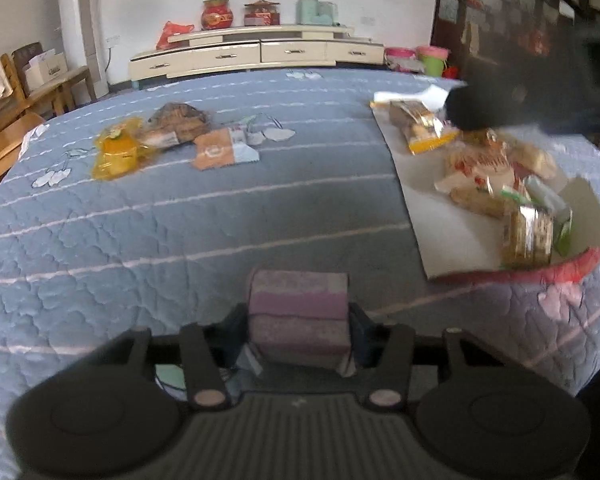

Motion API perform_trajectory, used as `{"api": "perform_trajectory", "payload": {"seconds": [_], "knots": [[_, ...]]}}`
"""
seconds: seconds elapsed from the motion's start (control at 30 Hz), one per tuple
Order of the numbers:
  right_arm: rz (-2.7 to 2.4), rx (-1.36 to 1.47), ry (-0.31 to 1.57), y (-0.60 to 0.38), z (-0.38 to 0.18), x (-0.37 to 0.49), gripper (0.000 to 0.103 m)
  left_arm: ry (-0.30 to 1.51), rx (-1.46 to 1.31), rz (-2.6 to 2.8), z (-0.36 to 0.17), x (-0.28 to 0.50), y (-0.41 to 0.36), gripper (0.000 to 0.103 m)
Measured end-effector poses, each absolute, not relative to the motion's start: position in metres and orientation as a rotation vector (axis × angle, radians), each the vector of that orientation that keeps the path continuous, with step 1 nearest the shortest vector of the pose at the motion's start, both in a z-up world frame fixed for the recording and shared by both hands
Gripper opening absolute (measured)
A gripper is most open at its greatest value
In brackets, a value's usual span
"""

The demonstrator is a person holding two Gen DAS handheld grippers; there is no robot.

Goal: Organize snacks
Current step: 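Grasp the pink pack with the left gripper while the right grasps the orange-label biscuit pack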

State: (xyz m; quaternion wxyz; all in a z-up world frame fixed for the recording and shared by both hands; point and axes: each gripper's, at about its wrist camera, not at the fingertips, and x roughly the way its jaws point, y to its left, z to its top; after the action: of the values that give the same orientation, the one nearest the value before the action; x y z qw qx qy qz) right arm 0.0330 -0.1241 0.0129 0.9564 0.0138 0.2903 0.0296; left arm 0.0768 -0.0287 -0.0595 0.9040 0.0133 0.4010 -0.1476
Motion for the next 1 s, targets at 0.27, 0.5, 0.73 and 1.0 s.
{"api": "perform_trajectory", "payload": {"seconds": [0.27, 0.5, 0.73, 1.0], "knots": [[0.157, 0.026, 0.624, -0.103, 0.005, 0.087, 0.103, 0.798, -0.095, -0.127, -0.037, 0.091, 0.029, 0.050], [0.214, 0.029, 0.688, -0.069, -0.017, 0.167, 0.103, 0.762, -0.147, -0.011, -0.021, 0.109, 0.068, 0.050], [0.201, 0.000, 0.756, -0.034, -0.047, 0.234, 0.103, 0.755, -0.185, 0.027, -0.024, 0.133, 0.087, 0.050], [0.175, -0.042, 0.782, -0.022, -0.066, 0.264, 0.089, 0.760, -0.205, 0.049, -0.028, 0.145, 0.091, 0.050]]}}
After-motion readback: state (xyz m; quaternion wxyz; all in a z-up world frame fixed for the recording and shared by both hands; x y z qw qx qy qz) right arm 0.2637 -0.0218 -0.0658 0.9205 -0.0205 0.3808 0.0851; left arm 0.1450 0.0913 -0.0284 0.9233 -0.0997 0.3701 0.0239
